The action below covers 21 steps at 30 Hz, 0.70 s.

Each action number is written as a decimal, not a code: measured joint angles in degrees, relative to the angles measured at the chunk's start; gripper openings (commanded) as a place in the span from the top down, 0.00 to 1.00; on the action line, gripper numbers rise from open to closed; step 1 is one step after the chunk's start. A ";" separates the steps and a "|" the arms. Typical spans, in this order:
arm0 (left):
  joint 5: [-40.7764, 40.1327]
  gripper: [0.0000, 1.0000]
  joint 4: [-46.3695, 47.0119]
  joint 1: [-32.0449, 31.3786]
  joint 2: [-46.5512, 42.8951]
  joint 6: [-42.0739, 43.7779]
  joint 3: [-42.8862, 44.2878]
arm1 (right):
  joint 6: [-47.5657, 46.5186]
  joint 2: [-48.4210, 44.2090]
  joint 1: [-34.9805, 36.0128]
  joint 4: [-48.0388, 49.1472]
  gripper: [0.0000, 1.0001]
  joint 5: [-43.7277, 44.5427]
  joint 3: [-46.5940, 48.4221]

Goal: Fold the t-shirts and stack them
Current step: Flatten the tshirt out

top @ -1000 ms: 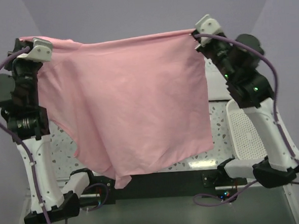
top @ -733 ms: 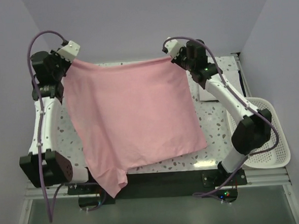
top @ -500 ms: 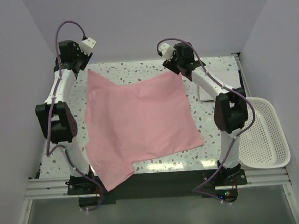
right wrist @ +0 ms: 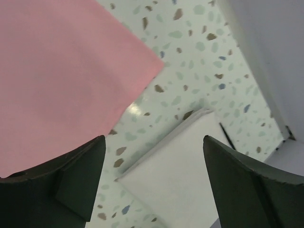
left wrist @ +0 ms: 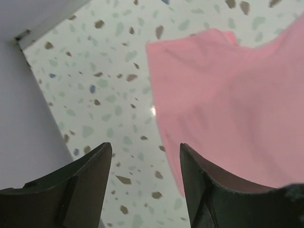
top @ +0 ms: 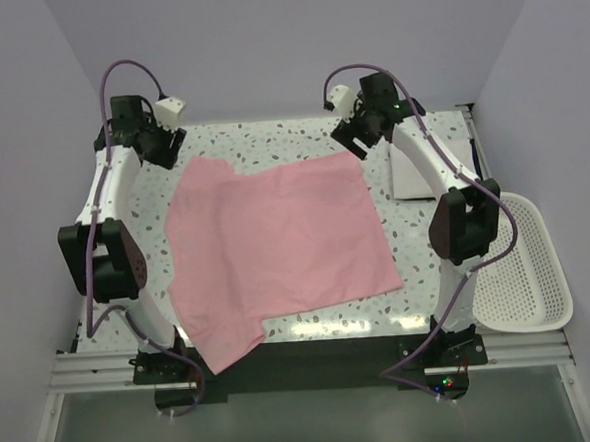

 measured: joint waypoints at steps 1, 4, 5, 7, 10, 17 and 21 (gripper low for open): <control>1.31 0.36 -1.27 0.00 -2.69 -0.57 -3.19 | 0.39 -0.22 0.09 -2.36 0.13 -1.38 0.17; 4.31 0.36 -3.76 -0.02 -9.09 -1.95 -12.00 | 1.49 -0.42 0.52 -10.12 0.13 -5.46 0.11; 4.92 0.36 -4.11 0.00 -10.51 -2.36 -14.71 | 1.86 -0.42 0.72 -11.80 0.14 -6.54 -0.72; 5.49 0.36 -5.31 0.00 -12.17 -3.06 -19.23 | 2.54 -0.44 1.18 -14.38 0.14 -8.11 -2.93; 5.60 0.37 -6.71 0.00 -12.02 -4.24 -24.24 | 3.39 -0.39 1.70 -16.41 0.15 -9.29 -7.54; 3.56 0.40 -7.21 0.00 -6.47 -6.40 -27.50 | 4.39 1.20 2.49 -16.09 0.16 -9.79 -13.33; 1.73 0.41 -6.21 0.00 -1.57 -7.30 -26.99 | 4.26 3.39 2.49 -14.97 0.16 -8.85 -14.75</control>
